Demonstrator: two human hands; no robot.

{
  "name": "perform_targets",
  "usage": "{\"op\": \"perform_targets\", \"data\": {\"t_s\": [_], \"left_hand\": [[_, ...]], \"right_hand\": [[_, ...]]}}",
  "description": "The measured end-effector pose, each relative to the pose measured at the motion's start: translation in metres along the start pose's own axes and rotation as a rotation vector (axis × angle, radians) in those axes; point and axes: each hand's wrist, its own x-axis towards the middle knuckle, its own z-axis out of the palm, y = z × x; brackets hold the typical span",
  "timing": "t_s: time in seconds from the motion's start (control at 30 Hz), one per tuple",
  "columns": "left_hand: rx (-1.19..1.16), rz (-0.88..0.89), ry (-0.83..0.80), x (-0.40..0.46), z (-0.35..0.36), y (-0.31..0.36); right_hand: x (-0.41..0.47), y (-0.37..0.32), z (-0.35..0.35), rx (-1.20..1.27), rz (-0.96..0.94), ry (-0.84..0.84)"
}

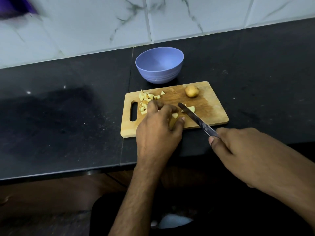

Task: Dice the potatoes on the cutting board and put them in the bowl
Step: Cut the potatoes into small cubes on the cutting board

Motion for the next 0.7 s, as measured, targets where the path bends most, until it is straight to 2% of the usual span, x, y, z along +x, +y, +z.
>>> {"op": "perform_targets", "data": {"t_s": [0.2, 0.43, 0.53, 0.7], "left_hand": [[-0.034, -0.055, 0.069, 0.0006, 0.0032, 0.0005], [-0.319, -0.139, 0.302, 0.0033, 0.0021, -0.0047], [-0.327, -0.12, 0.302, 0.0051, 0.0002, -0.0049], [-0.324, 0.01, 0.254, 0.0056, 0.0014, -0.0029]], "right_hand": [[0.0019, -0.0018, 0.0028, 0.009, -0.011, -0.01], [0.005, -0.0022, 0.0023, 0.002, -0.01, 0.0], [0.0041, -0.0038, 0.0008, 0.003, -0.019, -0.01], [0.0038, 0.0001, -0.0001, 0.016, -0.015, -0.019]]}}
